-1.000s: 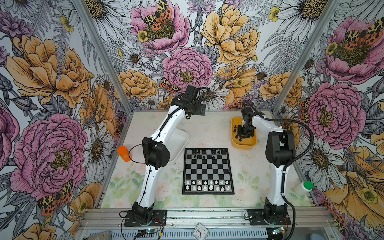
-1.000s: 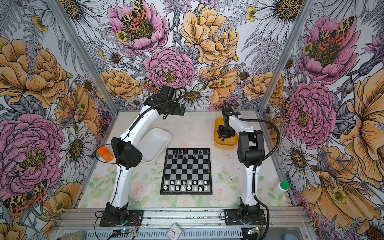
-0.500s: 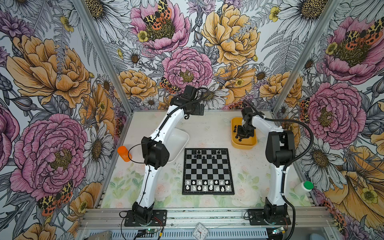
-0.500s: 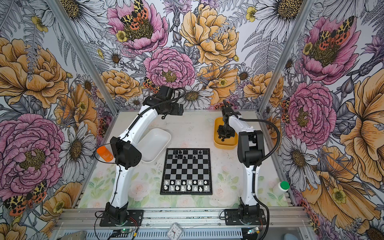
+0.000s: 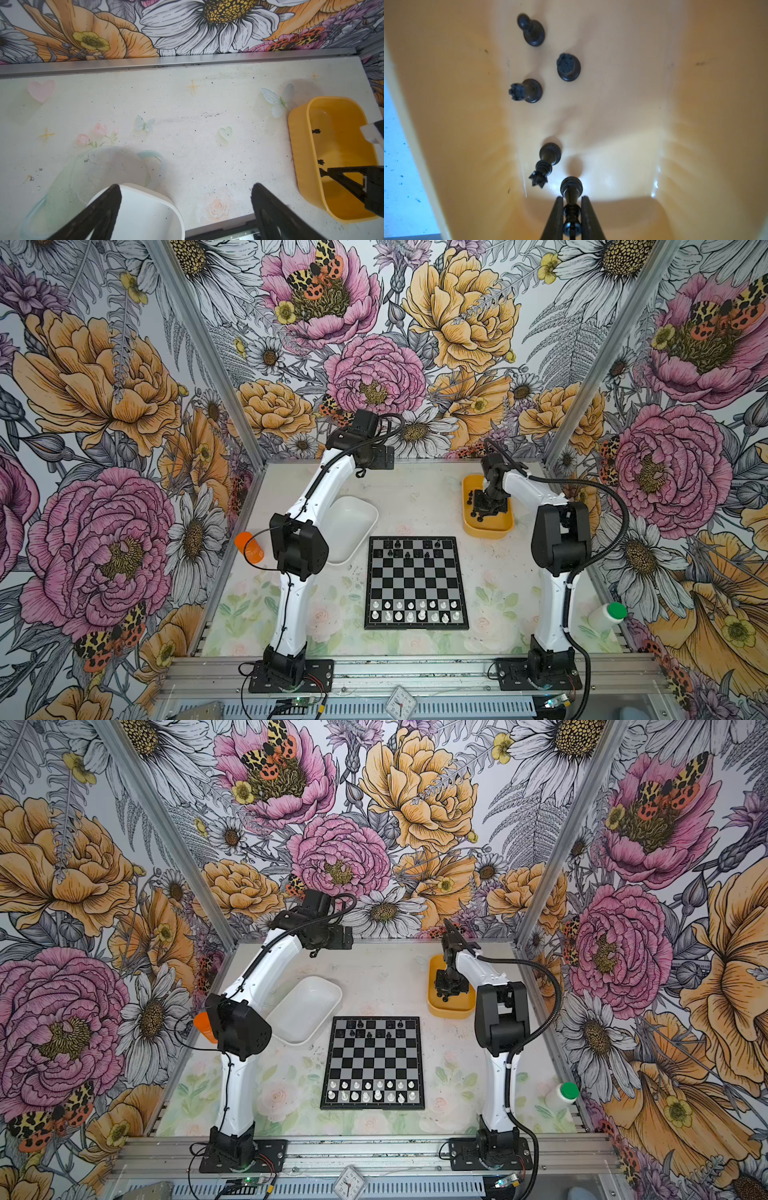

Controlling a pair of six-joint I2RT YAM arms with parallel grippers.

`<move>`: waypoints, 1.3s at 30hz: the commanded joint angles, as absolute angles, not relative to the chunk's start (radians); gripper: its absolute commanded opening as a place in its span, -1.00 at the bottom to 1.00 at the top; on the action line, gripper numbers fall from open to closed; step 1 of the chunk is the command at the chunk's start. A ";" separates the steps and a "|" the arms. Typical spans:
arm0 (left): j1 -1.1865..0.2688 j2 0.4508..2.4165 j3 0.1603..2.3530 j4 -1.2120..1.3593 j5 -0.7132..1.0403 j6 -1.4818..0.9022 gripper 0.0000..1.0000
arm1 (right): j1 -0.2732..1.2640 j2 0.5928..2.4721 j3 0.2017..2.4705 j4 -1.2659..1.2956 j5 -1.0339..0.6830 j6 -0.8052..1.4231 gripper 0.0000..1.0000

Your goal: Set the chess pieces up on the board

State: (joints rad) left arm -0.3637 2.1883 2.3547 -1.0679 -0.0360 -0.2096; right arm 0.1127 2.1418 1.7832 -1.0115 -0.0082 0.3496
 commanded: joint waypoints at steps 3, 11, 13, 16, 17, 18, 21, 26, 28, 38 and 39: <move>-0.296 2.066 2.269 -0.998 -0.053 -0.222 0.98 | 0.134 2.056 1.830 -1.056 0.054 0.344 -0.71; -0.210 1.934 2.100 -0.938 -0.050 -0.229 0.98 | 0.204 2.007 1.900 -1.126 0.077 0.338 -0.71; -0.196 1.888 2.041 -0.917 -0.051 -0.231 0.98 | 0.228 2.001 1.933 -1.148 0.073 0.338 -0.70; -0.184 1.813 1.945 -0.877 -0.057 -0.239 0.98 | 0.266 1.998 1.981 -1.179 0.071 0.339 -0.70; -0.177 1.778 1.915 -0.865 -0.054 -0.247 0.98 | 0.279 1.999 1.992 -1.184 0.069 0.340 -0.70; -0.176 1.755 1.877 -0.849 -0.052 -0.255 0.98 | 0.292 1.998 2.002 -1.190 0.062 0.343 -0.70; -0.172 1.691 1.772 -0.805 -0.046 -0.279 0.98 | 0.338 2.000 2.023 -1.194 0.046 0.355 -0.70; -0.171 1.577 1.594 -0.739 -0.041 -0.309 0.98 | 0.407 2.009 2.040 -1.193 0.018 0.371 -0.70; -0.167 1.532 1.530 -0.729 -0.040 -0.310 0.98 | 0.435 2.016 2.046 -1.193 0.011 0.377 -0.70; -0.164 1.290 1.234 -0.663 0.083 -0.325 0.98 | 0.529 2.064 2.052 -1.185 -0.010 0.390 -0.70; -0.168 1.267 1.203 -0.649 0.096 -0.330 0.98 | 0.536 2.068 2.048 -1.182 -0.013 0.390 -0.70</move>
